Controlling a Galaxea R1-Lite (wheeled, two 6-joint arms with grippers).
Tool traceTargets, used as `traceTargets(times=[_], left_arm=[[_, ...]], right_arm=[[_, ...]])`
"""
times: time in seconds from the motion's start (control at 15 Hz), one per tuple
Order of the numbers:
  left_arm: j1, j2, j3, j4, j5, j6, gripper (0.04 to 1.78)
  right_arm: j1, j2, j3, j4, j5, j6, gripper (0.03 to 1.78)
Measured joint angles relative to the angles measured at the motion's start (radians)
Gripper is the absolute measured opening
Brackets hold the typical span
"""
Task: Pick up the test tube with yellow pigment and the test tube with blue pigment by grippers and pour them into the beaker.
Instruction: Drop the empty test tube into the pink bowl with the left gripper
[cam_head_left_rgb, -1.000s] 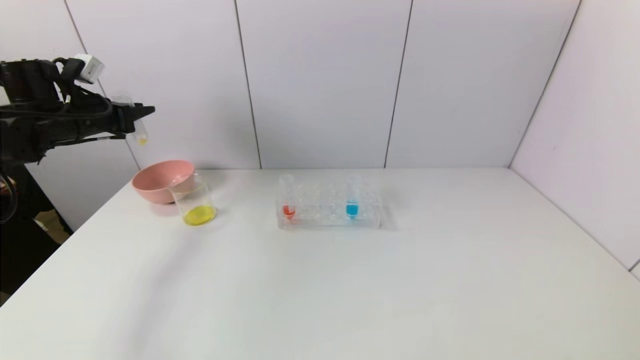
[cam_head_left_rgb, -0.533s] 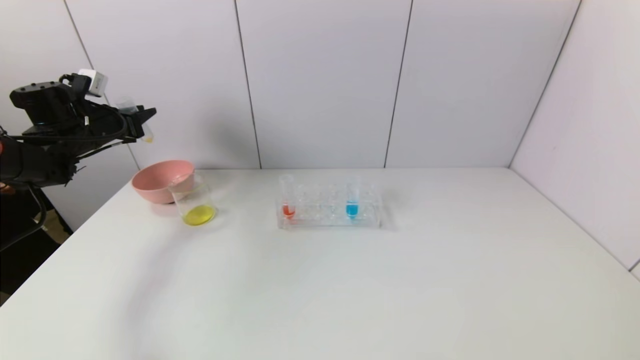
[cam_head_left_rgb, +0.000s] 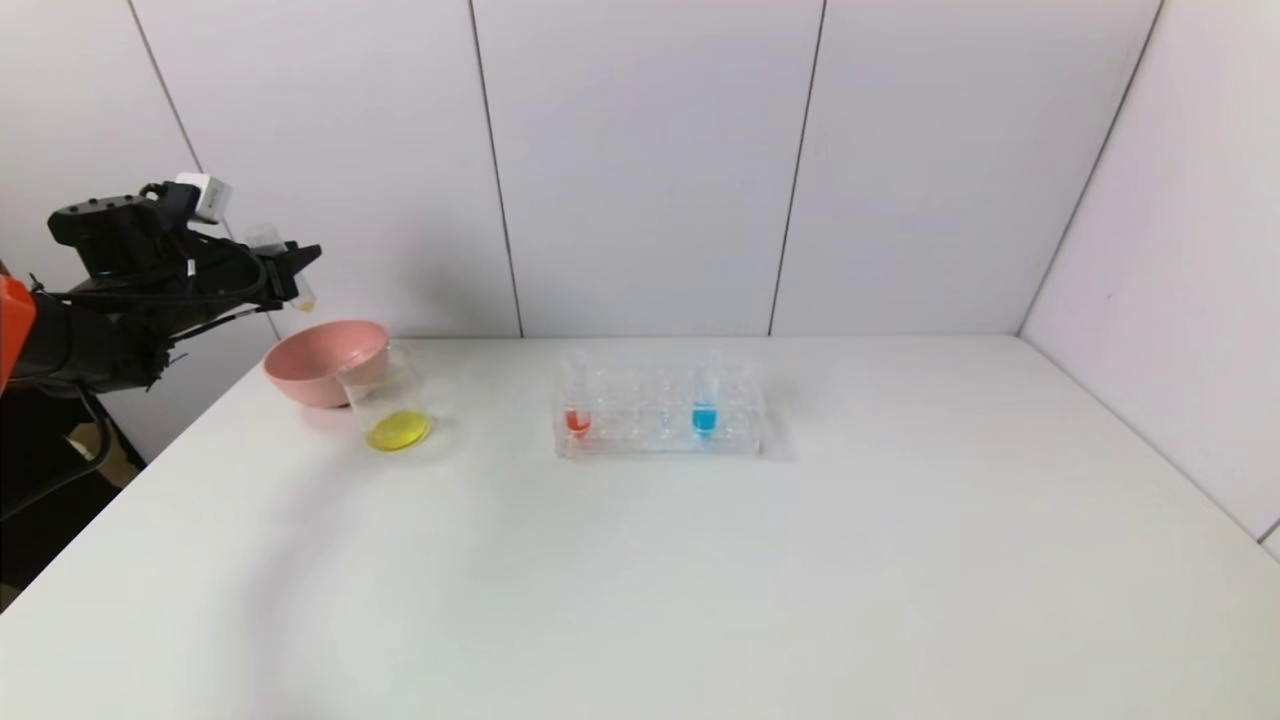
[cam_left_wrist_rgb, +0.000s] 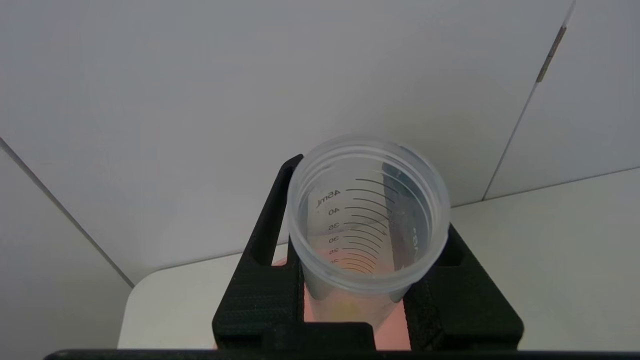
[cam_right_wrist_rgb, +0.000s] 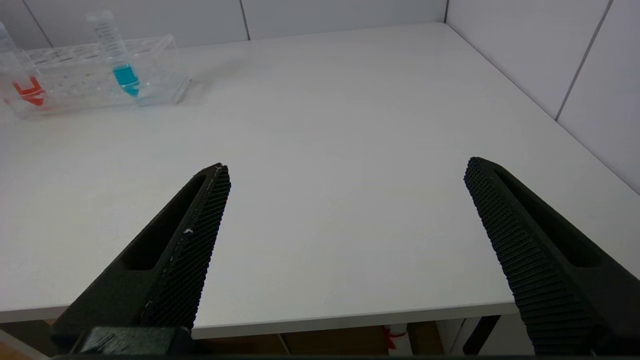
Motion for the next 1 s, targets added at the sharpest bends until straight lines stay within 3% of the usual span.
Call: traceTargets(times=[0.67, 0.87, 1.0], left_arm=[[-0.022, 0.019, 0.024, 0.04, 0.003, 0.014, 0.56], [-0.02, 0.036, 0.011, 0.04, 0.003, 0.016, 0.78], [-0.016, 0.047, 0.002, 0.041, 0.003, 0.017, 1.1]], right_arm=[[0.0, 0.0, 0.0, 0.0, 0.0, 0.0, 1.71], [0.0, 0.0, 0.0, 0.0, 0.0, 0.0, 1.71], [0.0, 0.0, 0.0, 0.0, 0.0, -0.001, 1.71]])
